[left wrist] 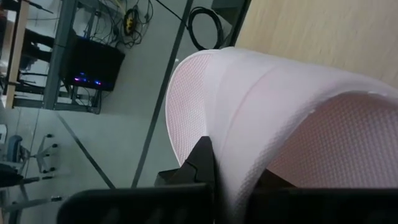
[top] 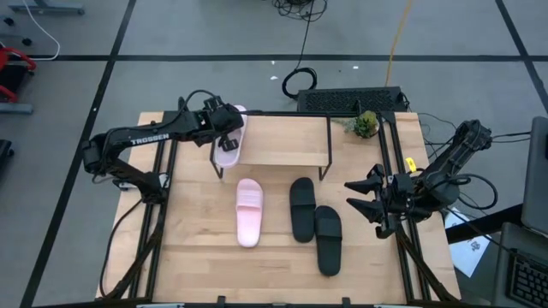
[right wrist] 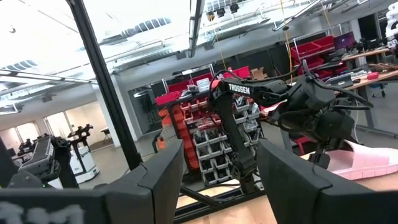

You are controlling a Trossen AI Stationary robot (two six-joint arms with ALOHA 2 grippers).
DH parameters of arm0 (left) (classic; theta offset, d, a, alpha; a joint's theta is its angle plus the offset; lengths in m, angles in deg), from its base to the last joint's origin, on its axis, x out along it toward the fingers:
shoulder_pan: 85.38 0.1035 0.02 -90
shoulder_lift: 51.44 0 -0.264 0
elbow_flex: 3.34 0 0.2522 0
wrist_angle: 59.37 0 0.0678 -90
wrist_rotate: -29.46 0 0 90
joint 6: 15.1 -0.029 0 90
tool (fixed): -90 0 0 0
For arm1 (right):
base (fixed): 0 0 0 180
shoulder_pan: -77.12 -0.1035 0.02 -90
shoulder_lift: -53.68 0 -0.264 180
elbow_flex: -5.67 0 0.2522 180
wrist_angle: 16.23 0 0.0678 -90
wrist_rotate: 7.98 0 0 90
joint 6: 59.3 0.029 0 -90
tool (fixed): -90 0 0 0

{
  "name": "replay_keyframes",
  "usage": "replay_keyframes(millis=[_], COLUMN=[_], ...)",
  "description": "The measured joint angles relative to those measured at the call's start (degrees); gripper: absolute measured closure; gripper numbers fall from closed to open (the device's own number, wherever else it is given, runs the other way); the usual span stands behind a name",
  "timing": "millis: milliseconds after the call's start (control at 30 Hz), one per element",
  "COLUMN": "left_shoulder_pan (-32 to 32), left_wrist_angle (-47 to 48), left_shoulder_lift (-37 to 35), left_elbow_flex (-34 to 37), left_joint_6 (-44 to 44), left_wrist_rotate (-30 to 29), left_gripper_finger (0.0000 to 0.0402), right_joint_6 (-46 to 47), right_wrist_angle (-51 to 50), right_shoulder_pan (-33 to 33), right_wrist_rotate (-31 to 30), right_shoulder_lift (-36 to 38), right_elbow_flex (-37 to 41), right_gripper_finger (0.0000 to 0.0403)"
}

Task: Pick and place slides into the shelf
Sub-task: Put the left pink slides on the shelf

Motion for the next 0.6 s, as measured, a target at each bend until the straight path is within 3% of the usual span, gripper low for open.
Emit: replay_keyframes(millis=[167, 600], left_shoulder_pan=[0.0, 0.9], left_wrist_angle=[0.0, -0.1], left_shoulder_lift=[0.0, 1.1], left_elbow_flex=[0.0, 0.0], left_joint_6=[0.0, 3.9], left_wrist_rotate=[0.0, 2.1], left_gripper_finger=[0.0396, 0.0330], right_joint_6=[0.0, 0.0], right_wrist_angle=[0.0, 0.0], right_shoulder_pan=[0.0, 0.0], right_wrist_rotate=[0.0, 0.1], right_shoulder_lift=[0.0, 0.0], right_elbow_flex=[0.0, 0.0], right_gripper_finger=[0.0209, 0.0209])
